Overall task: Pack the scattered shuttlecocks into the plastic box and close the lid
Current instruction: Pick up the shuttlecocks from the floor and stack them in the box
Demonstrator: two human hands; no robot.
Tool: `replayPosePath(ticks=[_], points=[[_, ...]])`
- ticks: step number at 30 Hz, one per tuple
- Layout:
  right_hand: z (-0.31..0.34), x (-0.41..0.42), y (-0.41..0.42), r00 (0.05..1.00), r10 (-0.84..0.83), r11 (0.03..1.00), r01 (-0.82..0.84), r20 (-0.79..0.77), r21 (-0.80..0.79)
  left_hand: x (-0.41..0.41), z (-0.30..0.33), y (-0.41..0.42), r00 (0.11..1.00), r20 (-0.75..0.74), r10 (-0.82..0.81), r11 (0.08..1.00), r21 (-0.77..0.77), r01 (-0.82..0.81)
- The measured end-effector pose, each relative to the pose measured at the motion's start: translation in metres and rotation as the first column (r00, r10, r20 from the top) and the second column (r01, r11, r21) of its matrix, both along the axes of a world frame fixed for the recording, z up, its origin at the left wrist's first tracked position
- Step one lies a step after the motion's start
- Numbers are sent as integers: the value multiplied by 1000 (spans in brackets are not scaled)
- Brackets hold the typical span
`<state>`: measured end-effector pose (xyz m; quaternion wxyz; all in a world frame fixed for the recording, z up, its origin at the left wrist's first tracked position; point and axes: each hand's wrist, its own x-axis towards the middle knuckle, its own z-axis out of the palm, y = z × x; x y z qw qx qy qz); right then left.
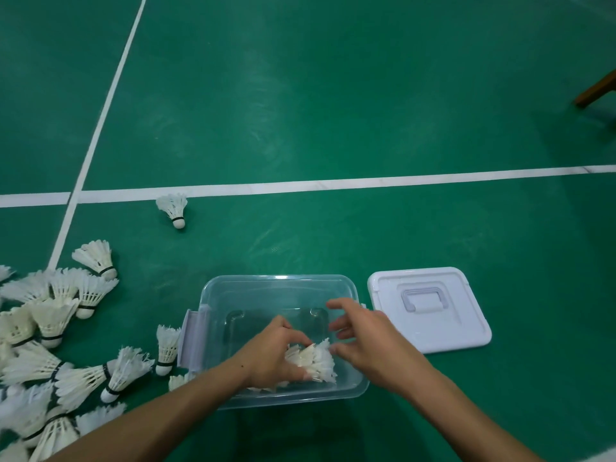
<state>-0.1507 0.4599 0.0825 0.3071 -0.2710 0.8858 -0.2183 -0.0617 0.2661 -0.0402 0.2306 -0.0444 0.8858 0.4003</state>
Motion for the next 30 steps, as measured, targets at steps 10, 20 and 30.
replayPosePath(ticks=[10, 20, 30], points=[[14, -30, 11, 983, -161, 939, 180, 86, -292, -10, -5, 11, 993, 47, -104, 980, -163, 111], [56, -37, -70, 998, 64, 910, -66, -20, -409, 57, 128, -97, 759, -330, 562, 812, 394, -431], [51, 31, -226, 887, 456, 822, -453, -76, -346, 206, 112, -209, 588, -331, 738, 667, 226, -710]])
